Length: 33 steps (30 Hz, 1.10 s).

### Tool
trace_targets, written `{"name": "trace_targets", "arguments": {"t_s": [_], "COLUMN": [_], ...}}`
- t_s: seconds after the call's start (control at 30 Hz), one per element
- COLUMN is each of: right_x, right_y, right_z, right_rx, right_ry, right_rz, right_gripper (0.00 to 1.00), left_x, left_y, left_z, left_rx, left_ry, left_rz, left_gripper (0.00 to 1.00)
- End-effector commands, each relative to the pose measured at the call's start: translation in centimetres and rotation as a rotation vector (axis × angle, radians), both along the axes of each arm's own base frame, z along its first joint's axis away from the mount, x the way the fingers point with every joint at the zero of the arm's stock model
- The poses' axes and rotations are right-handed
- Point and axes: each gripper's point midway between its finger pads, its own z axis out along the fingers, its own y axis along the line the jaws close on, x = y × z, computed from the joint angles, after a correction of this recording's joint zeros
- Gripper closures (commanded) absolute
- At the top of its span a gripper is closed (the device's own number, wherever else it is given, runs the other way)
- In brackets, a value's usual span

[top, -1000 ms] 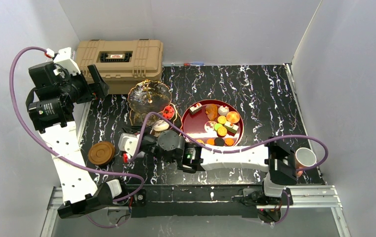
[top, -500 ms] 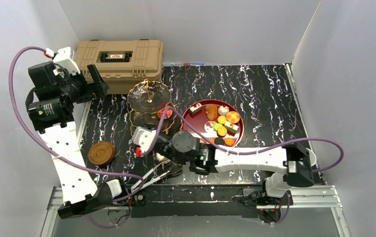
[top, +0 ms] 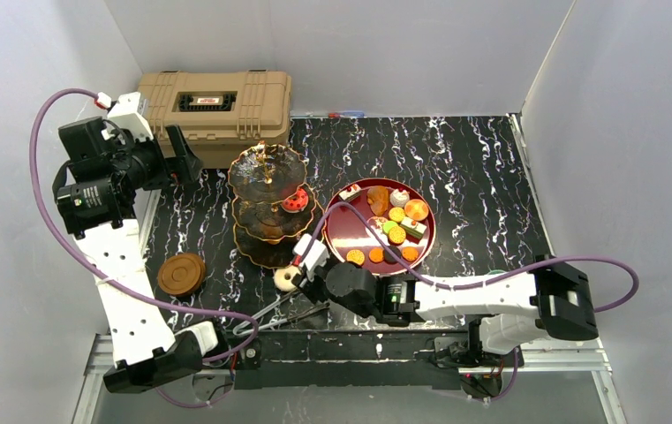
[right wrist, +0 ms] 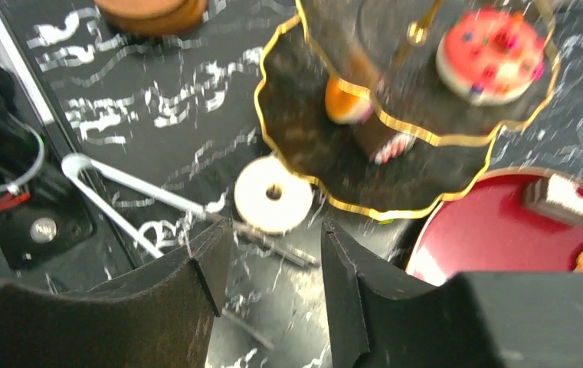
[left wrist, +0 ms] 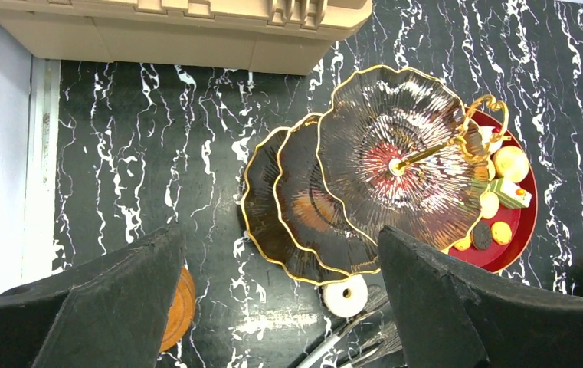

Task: Serve the afternoon tea
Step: Pick up the clamp from the center of the board.

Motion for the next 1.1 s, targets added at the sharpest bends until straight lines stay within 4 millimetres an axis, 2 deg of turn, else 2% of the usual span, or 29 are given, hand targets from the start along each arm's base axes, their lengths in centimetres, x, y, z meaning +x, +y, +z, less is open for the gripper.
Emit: {"name": "trace_targets", "arguments": {"t_s": [0.0, 0.17, 0.3, 0.5, 0.67, 0.87, 0.97, 1.07], "right_x": [-0.6, -2.4, -5.4, -8.9, -9.5, -9.7, -9.0, -8.0], "right_y": [-0.5, 0.6, 3.4, 6.1, 7.3, 7.2, 6.9, 6.9], "right_z": [-1.8, -3.8, -4.9, -9.5, -11.3, -14.0, -15.3, -15.7], "right_rx": [0.059, 0.016, -0.071, -0.260, -0.297, -0.346, -0.365, -0.360], "right_ry": [0.143, 0.125, 0.113, 0.204, 0.242, 0.270, 0.254, 0.219], "right_rz": [-0.056, 0.087, 0.328, 0.570, 0.611, 0.623, 0.588, 0.544], "right_gripper": [0.45, 0.43, 0.44, 0.46, 0.49, 0.49, 0.51, 0.55], "left_x": [-1.1, -2.3, -3.0, -3.4, -3.5, -3.9, -4.0, -4.2], "left_y": [-1.2, -2.9, -3.0, -2.8, -3.2, -3.2, -3.4, -3.5], "left_z": [0.4, -0.5, -1.1, -0.8, -0.1, 1.2, 1.9, 2.5], "left_rx": [0.001, 0.002, 0.018, 0.034, 0.006, 0.010, -0.003, -0.007], "left_ry": [-0.024, -0.021, -0.007, -0.008, -0.016, -0.041, -0.049, -0.060], "left_rz": [-0.073, -0.192, -0.212, -0.198, -0.192, -0.170, -0.163, -0.164], "left_gripper": [0.07, 0.10, 0.09, 0.07, 0.07, 0.06, 0.06, 0.06]}}
